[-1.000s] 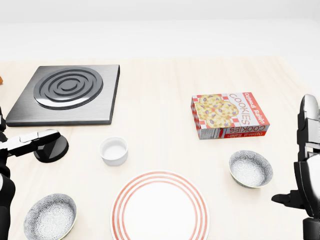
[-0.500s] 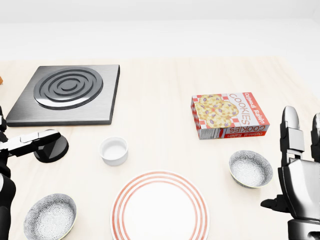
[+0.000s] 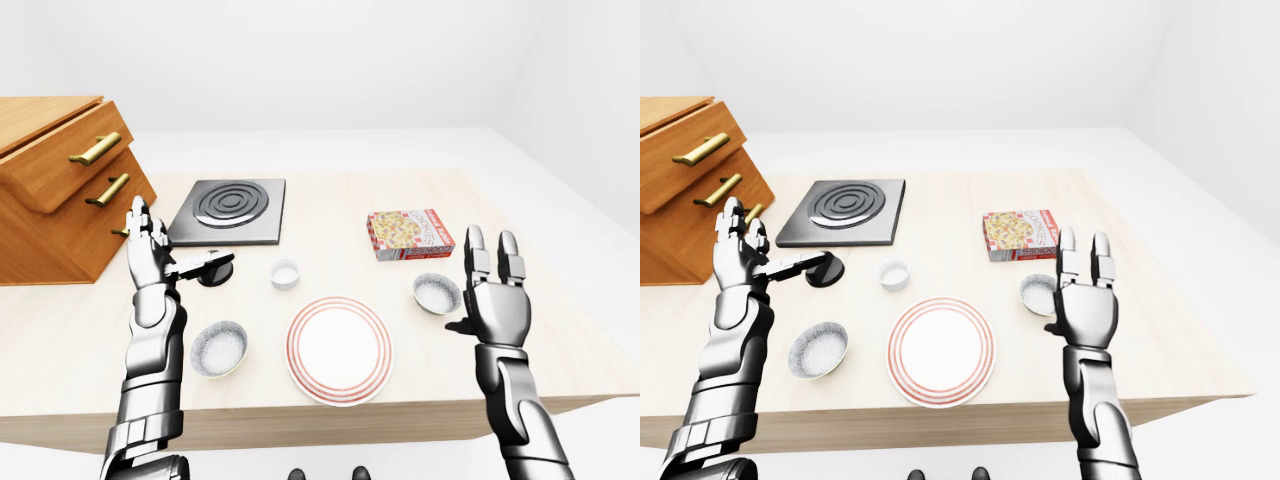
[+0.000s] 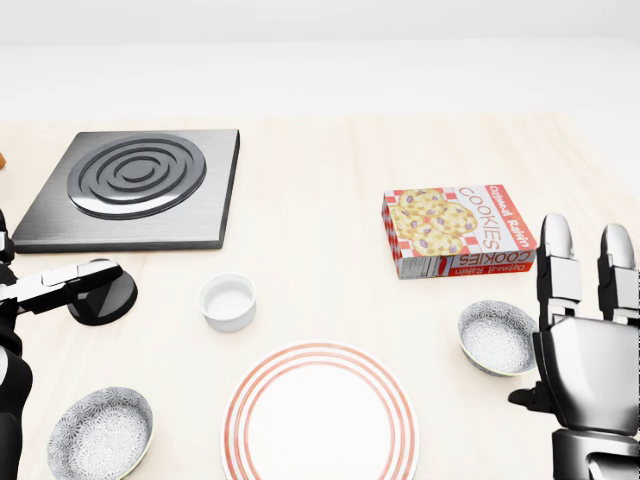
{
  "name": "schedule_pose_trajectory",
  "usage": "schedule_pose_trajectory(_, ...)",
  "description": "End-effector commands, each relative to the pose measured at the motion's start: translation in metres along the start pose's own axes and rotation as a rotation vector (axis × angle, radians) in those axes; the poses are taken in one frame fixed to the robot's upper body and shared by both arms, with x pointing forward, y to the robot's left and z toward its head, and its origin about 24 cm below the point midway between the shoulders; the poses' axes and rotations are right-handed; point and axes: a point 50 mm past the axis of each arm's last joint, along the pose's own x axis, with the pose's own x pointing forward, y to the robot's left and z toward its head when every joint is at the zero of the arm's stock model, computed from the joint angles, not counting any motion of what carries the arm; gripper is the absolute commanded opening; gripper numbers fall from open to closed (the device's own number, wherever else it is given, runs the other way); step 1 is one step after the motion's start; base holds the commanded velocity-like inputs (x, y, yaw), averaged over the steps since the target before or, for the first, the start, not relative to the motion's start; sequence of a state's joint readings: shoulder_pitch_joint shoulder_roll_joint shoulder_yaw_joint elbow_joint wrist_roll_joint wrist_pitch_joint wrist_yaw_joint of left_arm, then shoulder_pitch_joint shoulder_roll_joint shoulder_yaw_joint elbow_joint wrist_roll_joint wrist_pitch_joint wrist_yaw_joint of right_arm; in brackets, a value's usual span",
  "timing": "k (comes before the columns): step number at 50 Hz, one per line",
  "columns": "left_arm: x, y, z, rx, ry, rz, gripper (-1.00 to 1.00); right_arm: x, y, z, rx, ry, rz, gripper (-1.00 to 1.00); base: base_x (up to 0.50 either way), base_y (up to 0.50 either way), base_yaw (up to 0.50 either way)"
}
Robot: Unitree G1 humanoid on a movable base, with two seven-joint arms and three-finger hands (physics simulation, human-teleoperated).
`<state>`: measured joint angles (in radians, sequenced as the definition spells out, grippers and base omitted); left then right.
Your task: Pick the akita bowl next to the plate and place it on the plate.
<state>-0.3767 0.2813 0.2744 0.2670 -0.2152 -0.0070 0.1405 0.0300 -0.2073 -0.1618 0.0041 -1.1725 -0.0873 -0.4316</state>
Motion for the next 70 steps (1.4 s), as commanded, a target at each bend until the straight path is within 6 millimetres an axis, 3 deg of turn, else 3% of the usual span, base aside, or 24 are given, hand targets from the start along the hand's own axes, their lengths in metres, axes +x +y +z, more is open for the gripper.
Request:
schedule_pose_trajectory(1,0.000,0.000,0.000,-0.001,0.002,0.000,1.00,-0.002,0.011,-0.002,-0.035,-0.016,0.025,1.00,0.00,0.00,0.00)
schedule_pose_trajectory(20,0.000,0.000,-0.002,-0.002,0.003,0.000,1.00,-0.002,0.015,-0.009,-0.065,-0.011,0.039,1.00,0.00,0.00,0.00)
schedule_pose_trajectory(32,0.000,0.001,-0.001,-0.008,0.009,0.002,1.00,0.003,0.040,-0.018,-0.112,-0.015,0.125,1.00,0.00,0.00,0.00)
schedule_pose_trajectory(41,0.000,0.000,-0.001,-0.007,0.011,0.002,1.00,0.008,0.045,-0.022,-0.137,-0.023,0.153,1.00,0.00,0.00,0.00)
schedule_pose_trajectory(70,0.001,0.001,-0.005,-0.018,0.032,0.009,1.00,0.028,0.052,-0.016,-0.139,-0.047,0.171,1.00,0.00,0.00,0.00)
